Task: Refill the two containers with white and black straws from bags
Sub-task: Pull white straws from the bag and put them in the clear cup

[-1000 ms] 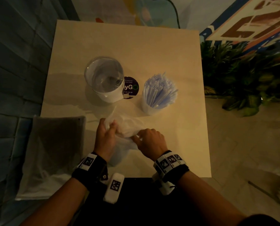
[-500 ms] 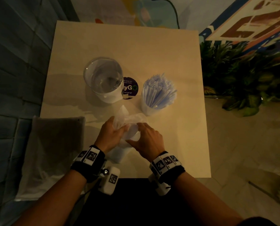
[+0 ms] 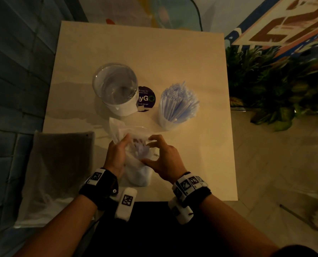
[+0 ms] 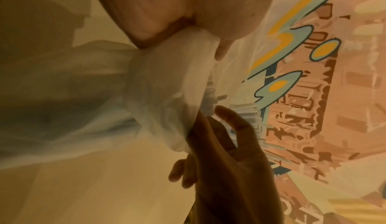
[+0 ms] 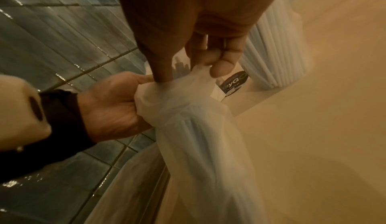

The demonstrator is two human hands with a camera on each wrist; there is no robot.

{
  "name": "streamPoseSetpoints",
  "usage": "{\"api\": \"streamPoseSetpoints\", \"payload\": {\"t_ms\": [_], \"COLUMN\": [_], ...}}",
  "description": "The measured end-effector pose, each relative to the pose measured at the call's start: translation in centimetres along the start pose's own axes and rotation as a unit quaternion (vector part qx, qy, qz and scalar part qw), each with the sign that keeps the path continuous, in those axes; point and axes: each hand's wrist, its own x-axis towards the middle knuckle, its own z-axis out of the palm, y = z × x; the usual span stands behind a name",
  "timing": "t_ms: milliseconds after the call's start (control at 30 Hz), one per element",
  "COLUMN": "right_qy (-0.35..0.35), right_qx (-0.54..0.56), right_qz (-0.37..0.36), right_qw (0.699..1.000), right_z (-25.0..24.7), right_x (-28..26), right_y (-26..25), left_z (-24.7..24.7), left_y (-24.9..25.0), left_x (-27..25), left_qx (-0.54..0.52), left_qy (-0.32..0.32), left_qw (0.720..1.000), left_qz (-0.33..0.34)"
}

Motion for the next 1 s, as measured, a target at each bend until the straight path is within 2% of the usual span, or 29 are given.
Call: {"api": "streamPoseSetpoints", "payload": {"t_ms": [167,267,600,733,867,1000], "right_qy": [0.003,0.000,0.025,0.033,0.095,0.129], "right_qx": [-0.016,-0.033,-0.149,-0.145,-0.076,-0.093], "right_qz": [0.012,0.008,-0.061,-0.083,-0.087,-0.082], "right_qw": [1.000,0.999,0.987,0.985,0.989,0.984], "right_z": [-0.2,-0.1,1.0,1.7,2.0,2.2], "right_x": [0.4,0.7,1.3,1.1,0.3,0.3], "right_y": [-0.4,-0.6,-0.4,0.2,0.8,1.1], "left_z": [0.2,0.3,-0.1,0.2,0.1,0.5], "left_y": [-0.2,-0.4,-1.3,-1.3,-0.7,-0.8], "left_x": [-0.4,-0.7,-1.2,-1.2,-1.0,-1.3], "left_qx": [-0.039,-0.035,-0.074,-0.045,-0.002,0.039], "left_qy": [0.030,0.018,0.005,0.015,0.016,-0.002], "left_qw": [0.999,0.999,0.997,0.999,1.000,0.999], "left_qz": [-0.001,0.009,-0.011,0.006,0.023,0.031]}}
